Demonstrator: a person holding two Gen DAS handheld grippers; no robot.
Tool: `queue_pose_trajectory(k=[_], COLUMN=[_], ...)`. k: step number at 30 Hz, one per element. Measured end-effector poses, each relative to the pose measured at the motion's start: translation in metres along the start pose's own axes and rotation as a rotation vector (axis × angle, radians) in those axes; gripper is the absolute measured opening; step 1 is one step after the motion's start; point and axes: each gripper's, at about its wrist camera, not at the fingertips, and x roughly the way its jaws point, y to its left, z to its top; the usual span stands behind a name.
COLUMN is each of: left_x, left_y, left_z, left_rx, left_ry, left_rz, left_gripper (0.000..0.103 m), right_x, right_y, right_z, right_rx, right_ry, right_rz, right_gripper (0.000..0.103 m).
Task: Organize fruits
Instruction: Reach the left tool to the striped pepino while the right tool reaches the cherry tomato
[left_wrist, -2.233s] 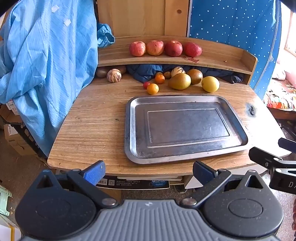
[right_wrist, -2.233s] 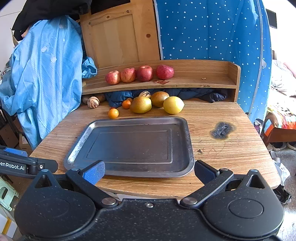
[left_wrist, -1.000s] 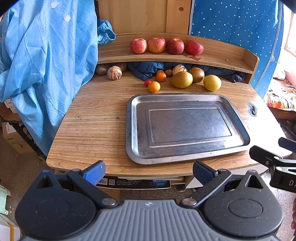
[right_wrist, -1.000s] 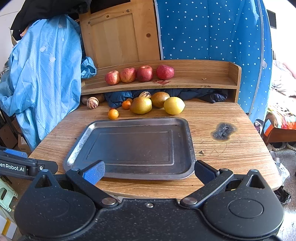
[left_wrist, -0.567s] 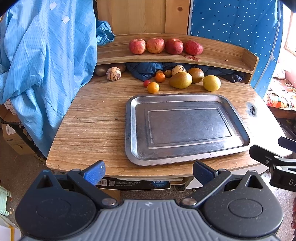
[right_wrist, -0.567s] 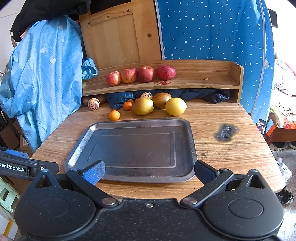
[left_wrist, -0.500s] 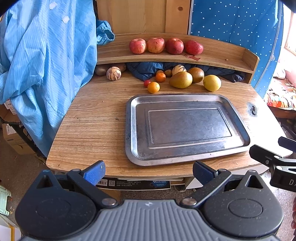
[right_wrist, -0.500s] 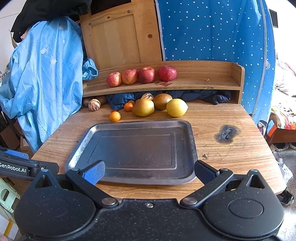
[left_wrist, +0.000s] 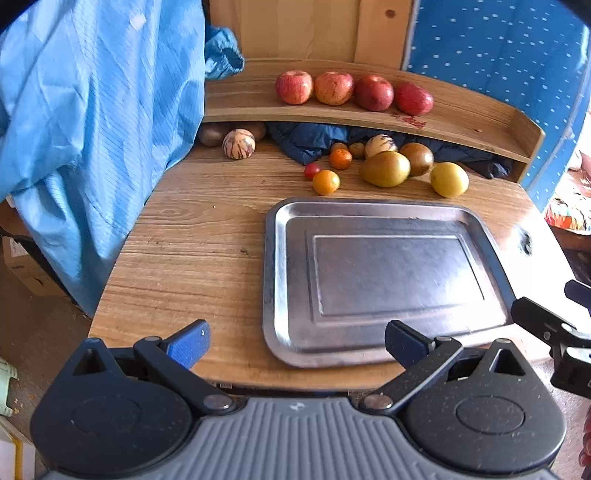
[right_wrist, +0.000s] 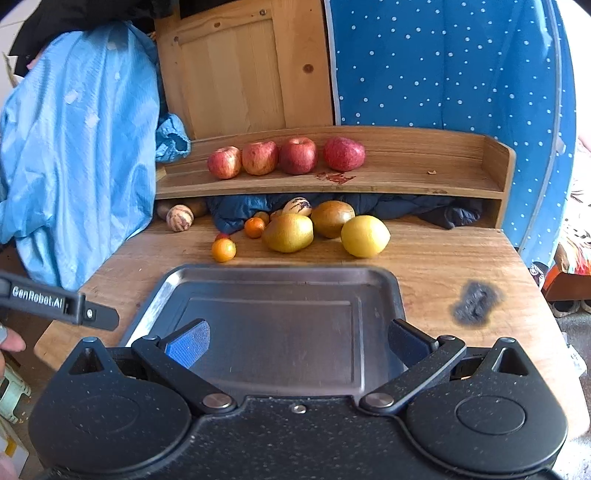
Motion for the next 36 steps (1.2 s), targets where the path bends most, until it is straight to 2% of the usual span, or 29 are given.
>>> queue_pose_trajectory(k=[7, 12, 18, 22, 29, 36], left_x=[0.046, 0.082, 0.123, 0.151, 0.196, 0.228], left_y=[0.034, 0.051, 0.067, 0.077, 0.089, 0.092], left_z=[0.049, 0.087, 0.128, 0.156, 0.193, 0.213], left_rx=[-0.081, -0.084, -0.056, -0.031, 0.005, 0.042], left_ry=[0.045, 0.072, 0.092, 0.096, 0.089, 0.120], left_rz=[-0.021, -0.029, -0.031, -0.040, -0.038, -0.041], left_gripper=[0.102, 0.102, 0.102, 0.102, 0.102, 0.102], right_x=[0.047, 0.081, 0.126, 0.153, 0.208, 0.235], right_y=[0.018, 0.037, 0.069, 0.086, 0.104, 0.112], right_z=[0.024, 0.036, 0.062, 0.082, 0.104, 0.105], right_rx=[-0.003, -0.030, -0.182, -0.246, -0.203, -0.152], right_ry=[0.038, 0.086, 0.174, 0.189, 0.253, 0.284], right_rz=[-0.022, -0.008, 0.069, 0.104, 0.136, 0.124], right_gripper=[0.102, 0.102, 0.102, 0.102, 0.102, 0.099])
